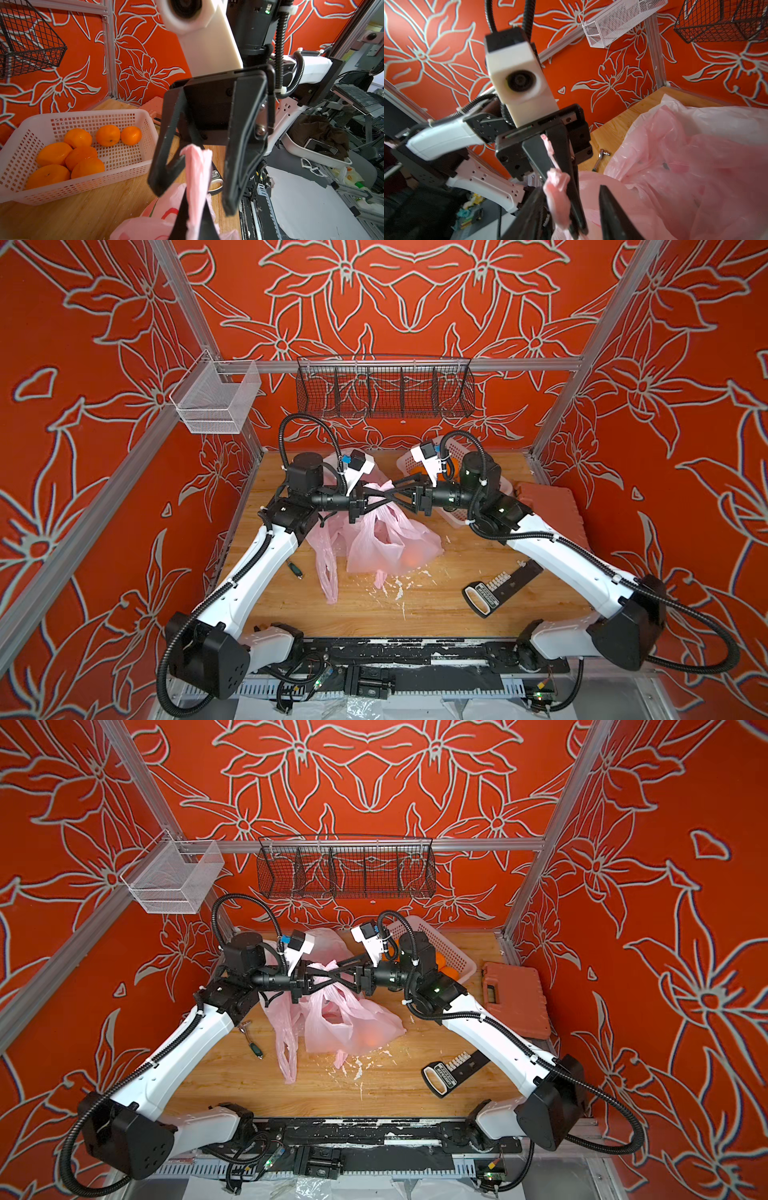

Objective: Place the oranges into plastic bags & tie knots
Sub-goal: Tie the plastic bag at the center of the board.

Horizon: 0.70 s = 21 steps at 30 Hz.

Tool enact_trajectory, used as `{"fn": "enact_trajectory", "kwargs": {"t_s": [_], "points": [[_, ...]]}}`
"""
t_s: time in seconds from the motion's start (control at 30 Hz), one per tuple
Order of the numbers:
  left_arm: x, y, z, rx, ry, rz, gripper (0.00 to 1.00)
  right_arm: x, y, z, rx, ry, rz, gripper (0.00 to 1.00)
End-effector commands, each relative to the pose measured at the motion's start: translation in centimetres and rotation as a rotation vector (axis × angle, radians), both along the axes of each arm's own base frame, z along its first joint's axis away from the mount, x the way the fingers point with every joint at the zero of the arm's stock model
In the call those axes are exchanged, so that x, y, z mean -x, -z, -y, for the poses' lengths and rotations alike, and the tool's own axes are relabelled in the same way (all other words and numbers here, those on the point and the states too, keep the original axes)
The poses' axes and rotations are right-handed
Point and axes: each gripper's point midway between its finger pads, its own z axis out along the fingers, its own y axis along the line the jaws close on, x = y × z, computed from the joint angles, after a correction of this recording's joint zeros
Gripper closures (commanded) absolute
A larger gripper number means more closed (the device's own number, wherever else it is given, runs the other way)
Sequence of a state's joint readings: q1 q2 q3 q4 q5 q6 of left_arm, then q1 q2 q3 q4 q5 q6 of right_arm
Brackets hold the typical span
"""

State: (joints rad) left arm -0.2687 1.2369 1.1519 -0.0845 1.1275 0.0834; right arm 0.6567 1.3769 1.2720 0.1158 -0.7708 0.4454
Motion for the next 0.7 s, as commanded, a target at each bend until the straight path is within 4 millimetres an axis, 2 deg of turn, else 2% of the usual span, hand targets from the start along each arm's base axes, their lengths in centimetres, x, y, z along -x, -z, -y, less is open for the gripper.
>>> {"fn": "enact_trajectory", "kwargs": {"t_s": [0.0,0.1,0.17,0.2,0.27,0.67], "points": [[0.9,-1.3,0.1,0.006,0.023,0.041,1.00,0.5,-3.0,-0.3,-0.078,-0.027,0.046,0.71],[1.0,-1.4,0.0,0.008,0.025,0.043,1.00,0.4,-2.8,-0.3,-0.079,-0.017,0.047,0.88],[1.1,-1.5,0.0,0.009,0.025,0.048,0.91,0.2,-2.7,0.0,-0.076,0.003,0.047,1.00],[1.2,-1.6,0.0,0.009,0.023,0.050,0.86,0.2,-2.5,0.0,-0.069,0.011,0.046,1.00],[1.3,-1.7,-0.1,0.011,0.021,0.054,0.80,0.0,-2.0,0.3,-0.054,0.032,0.048,1.00],[1.5,-1.6,-0.4,-0.007,-0.008,0.059,0.80,0.6,-1.1,1.7,0.013,0.086,0.072,1.00]]}}
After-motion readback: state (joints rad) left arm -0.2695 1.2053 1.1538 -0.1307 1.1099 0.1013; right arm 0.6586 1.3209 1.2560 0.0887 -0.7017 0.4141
